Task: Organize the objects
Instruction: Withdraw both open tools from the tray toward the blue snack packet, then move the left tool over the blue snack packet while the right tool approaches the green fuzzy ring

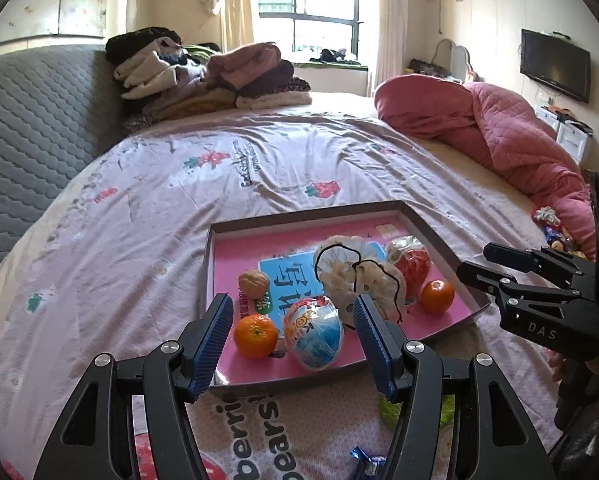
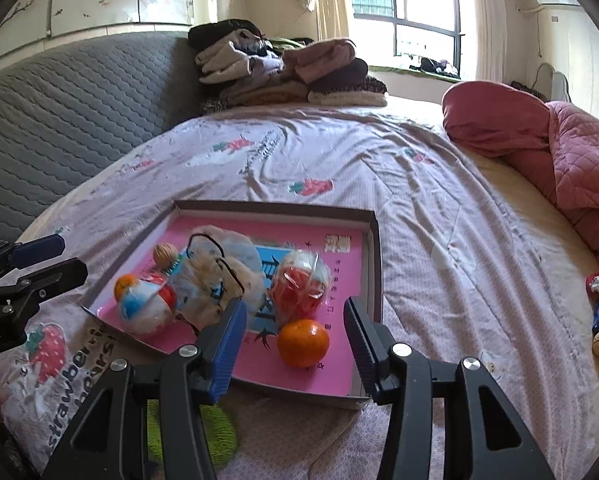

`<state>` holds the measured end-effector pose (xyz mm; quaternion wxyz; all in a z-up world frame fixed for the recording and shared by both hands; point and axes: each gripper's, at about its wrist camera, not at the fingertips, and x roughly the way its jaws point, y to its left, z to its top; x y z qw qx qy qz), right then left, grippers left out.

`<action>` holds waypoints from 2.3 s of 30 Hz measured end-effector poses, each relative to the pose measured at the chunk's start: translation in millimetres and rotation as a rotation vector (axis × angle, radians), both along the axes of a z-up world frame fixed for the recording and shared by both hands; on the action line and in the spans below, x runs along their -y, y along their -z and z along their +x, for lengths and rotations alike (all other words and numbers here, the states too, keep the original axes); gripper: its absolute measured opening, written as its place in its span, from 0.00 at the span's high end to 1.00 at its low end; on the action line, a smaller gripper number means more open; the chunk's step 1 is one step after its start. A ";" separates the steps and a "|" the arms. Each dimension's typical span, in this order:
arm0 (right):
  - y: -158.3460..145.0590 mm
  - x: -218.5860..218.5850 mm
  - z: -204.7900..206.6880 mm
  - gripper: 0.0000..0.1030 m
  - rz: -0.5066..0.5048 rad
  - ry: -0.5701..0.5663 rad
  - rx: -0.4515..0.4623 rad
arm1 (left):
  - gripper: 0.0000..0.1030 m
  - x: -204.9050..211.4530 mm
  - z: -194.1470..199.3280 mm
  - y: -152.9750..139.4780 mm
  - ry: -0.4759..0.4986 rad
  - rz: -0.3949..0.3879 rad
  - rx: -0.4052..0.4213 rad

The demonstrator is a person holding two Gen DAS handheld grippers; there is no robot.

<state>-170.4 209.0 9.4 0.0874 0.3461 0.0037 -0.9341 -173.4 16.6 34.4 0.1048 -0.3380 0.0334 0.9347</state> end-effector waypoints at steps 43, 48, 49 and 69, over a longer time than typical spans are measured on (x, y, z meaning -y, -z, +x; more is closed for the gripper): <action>-65.0 12.8 77.2 0.43 -0.039 -0.113 -0.201 | 0.38 -4.4 109.1 -39.0 -0.044 -0.019 -0.121; -59.0 11.3 82.8 0.42 -0.048 -0.115 -0.186 | 0.38 -10.2 111.8 -31.1 -0.040 -0.027 -0.095; -56.7 11.7 84.5 0.42 -0.044 -0.117 -0.180 | 0.38 -11.2 112.1 -29.4 -0.037 -0.027 -0.089; -19.4 20.7 90.6 0.42 -0.008 -0.153 -0.070 | 0.38 -21.8 113.6 17.8 0.004 -0.024 0.046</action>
